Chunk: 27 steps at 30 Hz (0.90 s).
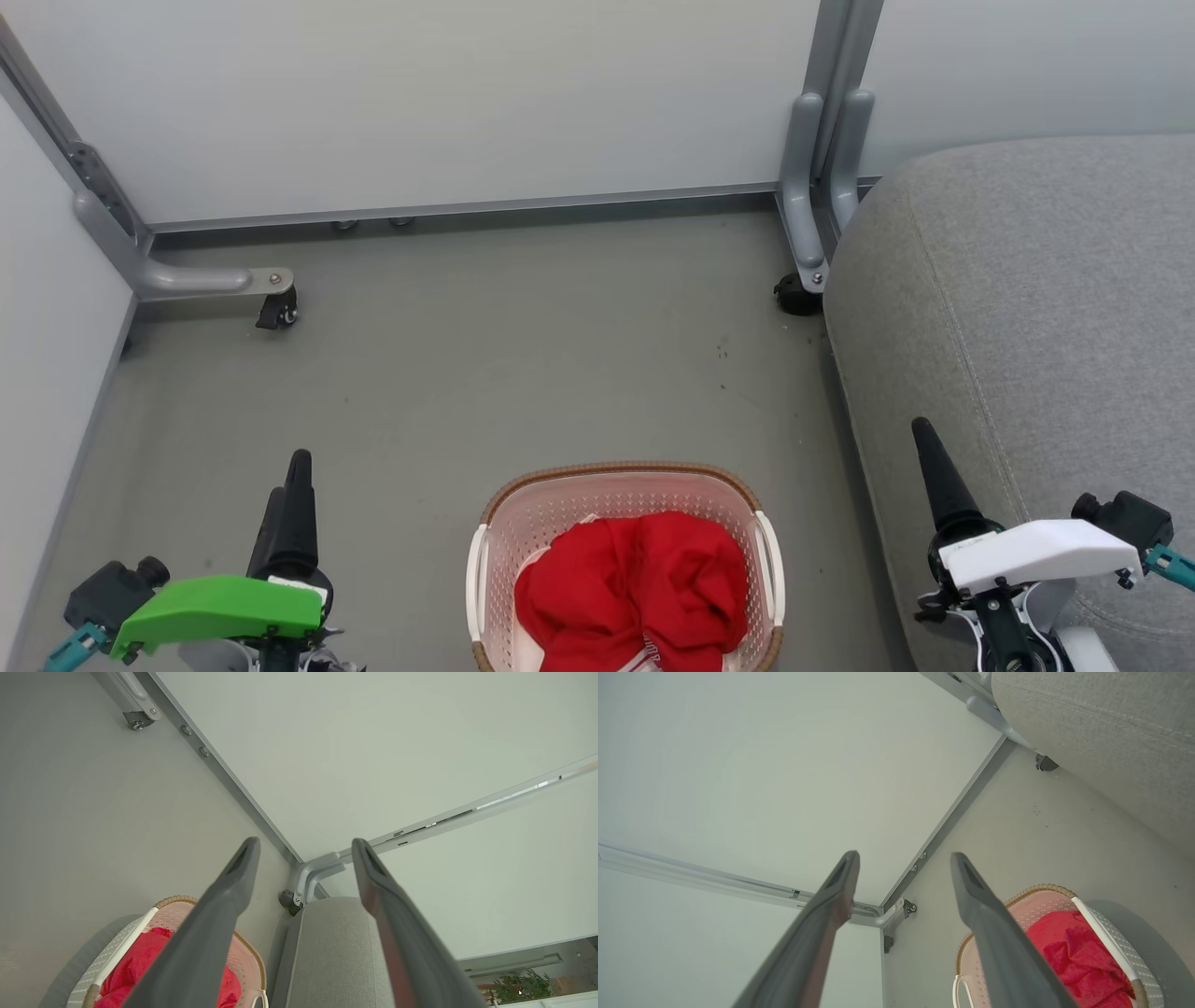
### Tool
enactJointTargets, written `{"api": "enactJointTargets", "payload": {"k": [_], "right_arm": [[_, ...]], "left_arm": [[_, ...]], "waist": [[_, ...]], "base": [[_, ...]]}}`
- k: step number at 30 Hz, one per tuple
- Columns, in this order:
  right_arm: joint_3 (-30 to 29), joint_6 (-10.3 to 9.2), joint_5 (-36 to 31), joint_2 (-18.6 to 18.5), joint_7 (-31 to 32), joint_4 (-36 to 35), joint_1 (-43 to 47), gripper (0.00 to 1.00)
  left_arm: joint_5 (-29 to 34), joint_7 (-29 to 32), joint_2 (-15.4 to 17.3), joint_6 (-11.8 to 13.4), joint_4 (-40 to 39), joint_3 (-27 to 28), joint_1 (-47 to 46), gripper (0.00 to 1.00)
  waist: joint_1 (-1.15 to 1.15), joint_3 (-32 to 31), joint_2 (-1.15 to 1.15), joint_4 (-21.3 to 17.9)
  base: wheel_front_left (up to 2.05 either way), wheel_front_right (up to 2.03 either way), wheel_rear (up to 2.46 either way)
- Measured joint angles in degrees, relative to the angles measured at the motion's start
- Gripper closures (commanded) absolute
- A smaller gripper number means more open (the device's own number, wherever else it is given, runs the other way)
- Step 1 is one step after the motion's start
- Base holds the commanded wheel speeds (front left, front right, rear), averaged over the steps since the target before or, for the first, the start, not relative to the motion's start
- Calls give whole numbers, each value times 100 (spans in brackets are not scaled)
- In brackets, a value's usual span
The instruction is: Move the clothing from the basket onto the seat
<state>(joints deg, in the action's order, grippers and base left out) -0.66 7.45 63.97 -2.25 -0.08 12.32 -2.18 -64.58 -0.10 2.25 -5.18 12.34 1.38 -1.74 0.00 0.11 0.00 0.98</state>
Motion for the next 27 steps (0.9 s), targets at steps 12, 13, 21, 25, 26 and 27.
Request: {"api": "enactJointTargets", "payload": {"k": [12,13,21,25,26,27], "right_arm": [[212,0,-1140,-7,-258,-165,79,0],[222,0,-1213,-7,-264,-176,80,0],[321,0,-1857,-11,-413,-281,102,0],[358,0,-2160,-12,-495,-332,111,0],[369,1,-2234,-13,-513,-344,119,0],[381,1,-2292,-14,-517,-350,129,0]], "left_arm": [[1152,-258,3,75,-229,-221,95,0],[1217,-276,4,85,-244,-240,99,0],[1903,-415,21,119,-336,-381,122,0],[2210,-506,34,134,-401,-463,143,0],[2270,-512,38,134,-413,-480,150,0],[2313,-530,40,134,-421,-494,159,0]], "waist": [[0,-28,0,53],[0,-29,0,56],[0,-46,0,86],[0,-55,0,101],[0,-58,0,104],[0,-60,0,106]], "base": [[0,0,0],[0,0,0],[0,0,0],[0,0,0],[0,0,0],[0,0,0]]}}
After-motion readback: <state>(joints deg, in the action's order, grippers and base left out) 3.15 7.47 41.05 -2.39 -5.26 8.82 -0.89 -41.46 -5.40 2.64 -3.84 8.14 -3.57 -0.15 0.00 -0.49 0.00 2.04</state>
